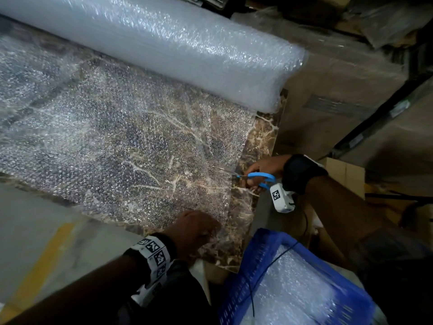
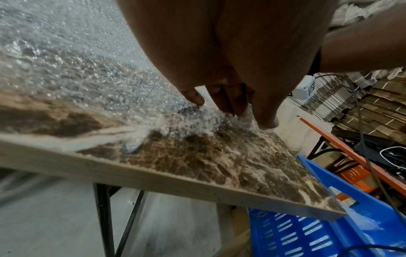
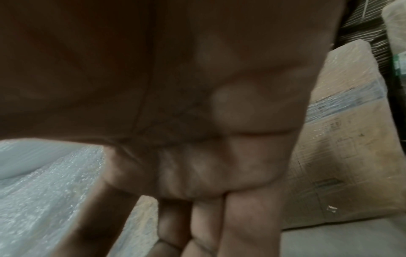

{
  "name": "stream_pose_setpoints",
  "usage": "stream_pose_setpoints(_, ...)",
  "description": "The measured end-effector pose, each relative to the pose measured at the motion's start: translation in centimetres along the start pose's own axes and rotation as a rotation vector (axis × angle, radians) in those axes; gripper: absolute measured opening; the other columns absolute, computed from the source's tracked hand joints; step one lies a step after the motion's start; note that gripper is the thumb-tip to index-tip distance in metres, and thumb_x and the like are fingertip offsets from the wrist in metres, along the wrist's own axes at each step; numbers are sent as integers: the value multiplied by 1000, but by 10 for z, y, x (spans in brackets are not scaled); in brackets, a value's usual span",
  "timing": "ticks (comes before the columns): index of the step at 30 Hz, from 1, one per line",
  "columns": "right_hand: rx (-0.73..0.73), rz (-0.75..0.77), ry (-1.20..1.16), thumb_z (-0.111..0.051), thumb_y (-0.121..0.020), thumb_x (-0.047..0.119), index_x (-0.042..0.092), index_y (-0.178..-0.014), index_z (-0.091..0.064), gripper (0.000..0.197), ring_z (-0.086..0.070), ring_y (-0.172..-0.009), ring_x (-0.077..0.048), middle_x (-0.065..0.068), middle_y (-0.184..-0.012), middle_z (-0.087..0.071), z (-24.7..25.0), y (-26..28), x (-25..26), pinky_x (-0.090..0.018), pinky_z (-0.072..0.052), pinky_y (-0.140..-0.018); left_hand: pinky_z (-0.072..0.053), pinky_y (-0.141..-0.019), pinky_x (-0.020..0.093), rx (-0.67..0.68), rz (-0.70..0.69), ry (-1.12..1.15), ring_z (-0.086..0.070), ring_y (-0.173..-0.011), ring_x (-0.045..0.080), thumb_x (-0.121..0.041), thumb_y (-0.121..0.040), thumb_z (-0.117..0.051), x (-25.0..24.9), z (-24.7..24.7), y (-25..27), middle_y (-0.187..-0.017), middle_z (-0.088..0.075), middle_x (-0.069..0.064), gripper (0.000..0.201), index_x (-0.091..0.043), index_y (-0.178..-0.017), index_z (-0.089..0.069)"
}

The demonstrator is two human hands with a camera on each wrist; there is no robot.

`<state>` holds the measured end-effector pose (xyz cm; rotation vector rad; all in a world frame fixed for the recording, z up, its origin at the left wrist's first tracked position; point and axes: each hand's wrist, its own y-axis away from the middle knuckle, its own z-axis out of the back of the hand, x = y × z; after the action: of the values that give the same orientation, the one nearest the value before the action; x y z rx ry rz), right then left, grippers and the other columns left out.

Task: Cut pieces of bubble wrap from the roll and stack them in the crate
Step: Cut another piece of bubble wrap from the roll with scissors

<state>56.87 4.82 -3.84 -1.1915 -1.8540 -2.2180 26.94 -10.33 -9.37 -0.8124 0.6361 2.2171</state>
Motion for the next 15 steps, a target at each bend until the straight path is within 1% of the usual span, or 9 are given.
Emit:
stream_pose_setpoints(1, -11, 8, 13, -75, -71, 38, -12, -122, -58, 74, -63, -67, -11, -13, -90, -63, 0, 0, -1, -24, -54, -64, -47, -95, 46, 11, 7, 2, -60, -109, 11, -41, -86, -58, -3, 2, 0, -117, -65, -17, 30, -39, -115, -61)
stream_pose_setpoints(3, -30, 35, 63, -74, -77, 35, -12, -118, -60, 64, -62, -66, -12, -15, -89, -63, 0, -2, -2, -24, -54, -64, -46, -96, 45, 28, 31, 18, -61, -105, 10, -51, -88, -51, -10, 9, -2, -111, -67, -17, 30, -37, -111, -64)
stream_pose_setpoints(5, -30, 53, 106, -72, -88, 22, -12, -115, -60, 45, -61, -70, -15, -19, -92, -62, 0, -2, -6, -23, -54, -66, -47, -93, 37, 28, 63, 40, -64, -96, 10, -59, -91, -42, -22, 20, -7, -103, -69, -13, 41, -32, -106, -67)
stream_pose_setpoints(7, -55, 52, 136, -71, -89, 19, -4, -110, -66, 31, -61, -76, -19, -23, -96, -65, 1, -2, -10, -24, -53, -68, -49, -78, 29, -49, 92, 38, -63, -84, 11, -61, -94, -38, -34, 35, -17, -92, -69, -8, 46, -26, -100, -67)
stream_pose_setpoints(8, -72, 51, 157, -72, -88, 19, 2, -107, -68, 26, -61, -76, -20, -21, -96, -66, 1, -2, -11, -25, -53, -67, -46, -71, 27, -110, 120, 27, -61, -78, 10, -59, -95, -40, -39, 41, -23, -87, -66, -8, 42, -25, -96, -65)
stream_pose_setpoints(10, -88, 61, 183, -74, -86, 17, 4, -106, -70, 24, -61, -77, -23, -18, -93, -68, -1, -1, -13, -24, -53, -65, -40, -62, 24, -211, 208, 5, -54, -73, 7, -56, -95, -47, -43, 51, -41, -81, -58, -12, 33, -26, -90, -59)
stream_pose_setpoints(11, -95, 64, 192, -74, -86, 16, 2, -107, -70, 25, -61, -78, -25, -17, -93, -67, -1, -1, -14, -24, -53, -64, -38, -60, 23, -243, 259, 0, -52, -73, 6, -58, -92, -49, -44, 54, -50, -82, -54, -13, 32, -26, -90, -54)
stream_pose_setpoints(13, -112, 68, 201, -73, -87, 15, -1, -110, -69, 28, -61, -78, -26, -21, -94, -68, -2, -2, -15, -23, -54, -63, -40, -63, 26, -274, 357, -1, -49, -78, 9, -66, -85, -53, -44, 56, -67, -90, -50, -10, 41, -27, -94, -45)
stream_pose_setpoints(15, -125, 72, 210, -71, -89, 17, -3, -113, -67, 31, -63, -78, -26, -28, -103, -68, -2, -3, -16, -22, -55, -63, -42, -69, 31, -284, 452, 8, -45, -85, 13, -67, -78, -61, -43, 54, -78, -98, -46, -6, 52, -25, -99, -41)
